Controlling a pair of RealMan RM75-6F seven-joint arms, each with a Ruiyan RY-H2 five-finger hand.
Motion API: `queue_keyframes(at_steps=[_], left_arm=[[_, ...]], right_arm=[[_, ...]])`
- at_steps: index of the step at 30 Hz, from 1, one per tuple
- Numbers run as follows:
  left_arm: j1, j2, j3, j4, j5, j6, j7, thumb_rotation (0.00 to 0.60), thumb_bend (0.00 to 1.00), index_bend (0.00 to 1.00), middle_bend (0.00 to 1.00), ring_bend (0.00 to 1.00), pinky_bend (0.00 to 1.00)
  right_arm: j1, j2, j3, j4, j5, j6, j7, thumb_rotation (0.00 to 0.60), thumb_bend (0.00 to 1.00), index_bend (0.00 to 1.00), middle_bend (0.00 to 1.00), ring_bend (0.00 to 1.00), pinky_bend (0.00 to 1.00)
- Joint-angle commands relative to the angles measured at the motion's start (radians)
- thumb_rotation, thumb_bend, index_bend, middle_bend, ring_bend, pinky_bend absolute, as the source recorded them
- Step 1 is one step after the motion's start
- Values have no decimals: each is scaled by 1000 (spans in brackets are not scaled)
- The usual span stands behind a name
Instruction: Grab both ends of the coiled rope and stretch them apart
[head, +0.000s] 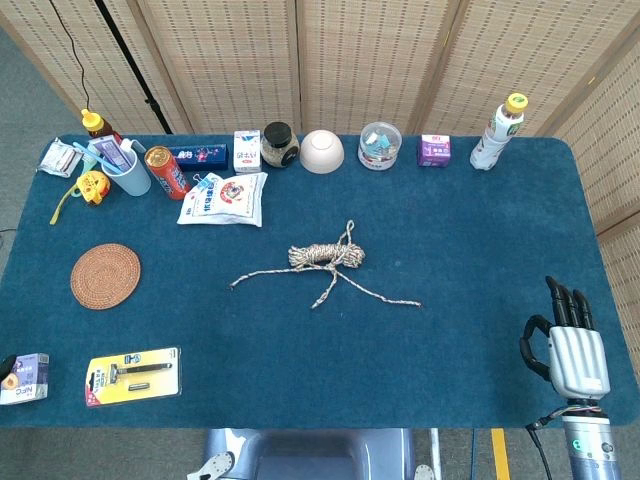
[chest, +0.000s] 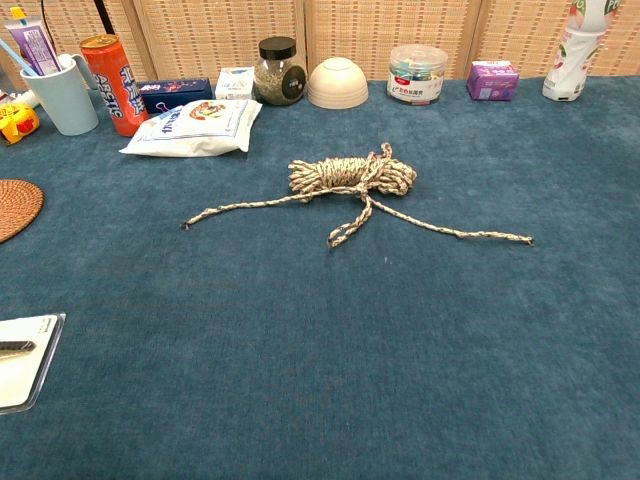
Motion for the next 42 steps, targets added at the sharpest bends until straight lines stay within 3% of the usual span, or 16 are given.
queue_keyframes(at_steps=[1,16,21,35,42], left_arm=[[-3,0,-1,-4,1,-6,5,549,228,69,0,0,0],[-20,29,-16,-39,14,-10,17,548,227,69,0,0,0],[-29,42,-19,-50,19,-19,14,548,227,69,0,0,0],[-76,70,-49,-64,6,-62,23,547,227,63,0,0,0],[-87,79,-55,-70,0,-70,27,548,228,61,0,0,0]], right_arm=[[0,-1,2,5,4,-5,5,600,448,135,0,0,0],[22,1,11,-4,-33,-26,29,600,448,137,0,0,0],[49,0,14,-18,-53,-57,30,600,448,192,0,0,0],[203,-105,67,-29,-50,-217,-16,600,450,379,71,0,0],[283,-183,103,-6,9,-301,-55,600,450,382,0,0,0]])
